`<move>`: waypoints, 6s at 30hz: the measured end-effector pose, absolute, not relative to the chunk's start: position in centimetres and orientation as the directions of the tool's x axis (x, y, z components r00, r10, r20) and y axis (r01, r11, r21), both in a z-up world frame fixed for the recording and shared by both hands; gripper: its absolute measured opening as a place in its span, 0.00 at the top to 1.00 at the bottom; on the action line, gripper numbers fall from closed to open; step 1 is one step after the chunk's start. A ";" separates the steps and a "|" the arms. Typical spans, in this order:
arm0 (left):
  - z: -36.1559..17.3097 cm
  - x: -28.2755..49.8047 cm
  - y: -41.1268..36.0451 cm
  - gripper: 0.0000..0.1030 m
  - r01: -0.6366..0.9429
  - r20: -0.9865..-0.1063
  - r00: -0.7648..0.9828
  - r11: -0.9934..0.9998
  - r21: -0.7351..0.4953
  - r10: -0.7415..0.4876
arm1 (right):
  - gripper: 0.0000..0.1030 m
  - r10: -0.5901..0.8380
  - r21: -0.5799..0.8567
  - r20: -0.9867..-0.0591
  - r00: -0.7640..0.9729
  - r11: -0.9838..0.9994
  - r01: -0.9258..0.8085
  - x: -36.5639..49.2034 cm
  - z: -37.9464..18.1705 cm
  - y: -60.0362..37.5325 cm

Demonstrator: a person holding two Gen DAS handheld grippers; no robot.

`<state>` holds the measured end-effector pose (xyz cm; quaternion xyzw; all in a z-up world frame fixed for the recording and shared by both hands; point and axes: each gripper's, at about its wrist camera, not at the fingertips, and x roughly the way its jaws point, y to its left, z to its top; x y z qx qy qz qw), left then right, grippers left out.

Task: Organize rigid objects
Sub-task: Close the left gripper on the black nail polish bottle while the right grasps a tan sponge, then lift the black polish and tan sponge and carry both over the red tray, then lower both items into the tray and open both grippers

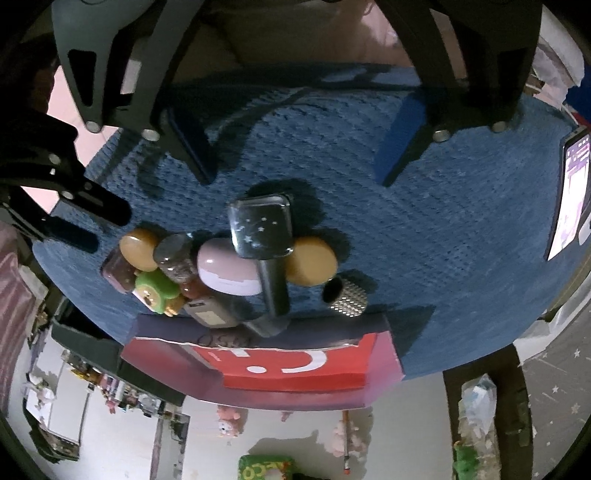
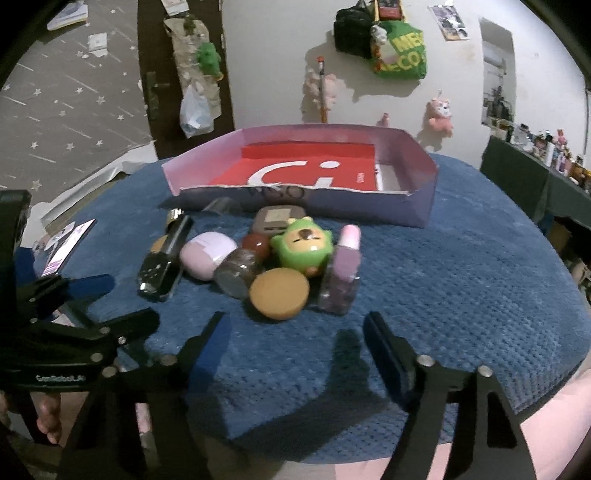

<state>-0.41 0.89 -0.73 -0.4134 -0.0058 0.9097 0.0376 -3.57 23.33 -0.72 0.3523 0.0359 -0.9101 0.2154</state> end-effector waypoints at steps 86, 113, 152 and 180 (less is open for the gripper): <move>9.3 -9.5 -0.1 0.66 -0.137 -0.592 -0.789 -0.987 -0.090 0.163 | 0.61 -0.507 0.173 -0.587 -0.631 -0.840 0.514 -13.9 9.5 22.3; 5.1 -24.2 -0.2 0.66 -0.114 -0.747 -0.646 -0.988 -0.106 0.155 | 0.61 -0.388 0.160 -0.744 -0.544 -0.894 0.419 -29.8 4.9 20.0; 0.5 -26.9 -1.3 0.65 -0.055 -0.850 -0.499 -0.986 -0.159 0.165 | 0.61 -0.304 0.151 -0.847 -0.437 -0.924 0.351 -33.4 0.8 20.1; 5.0 -23.1 -0.8 0.29 -0.076 -0.775 -0.613 -0.988 -0.136 0.154 | 0.29 -0.366 0.179 -0.760 -0.537 -0.913 0.367 -27.8 5.7 21.8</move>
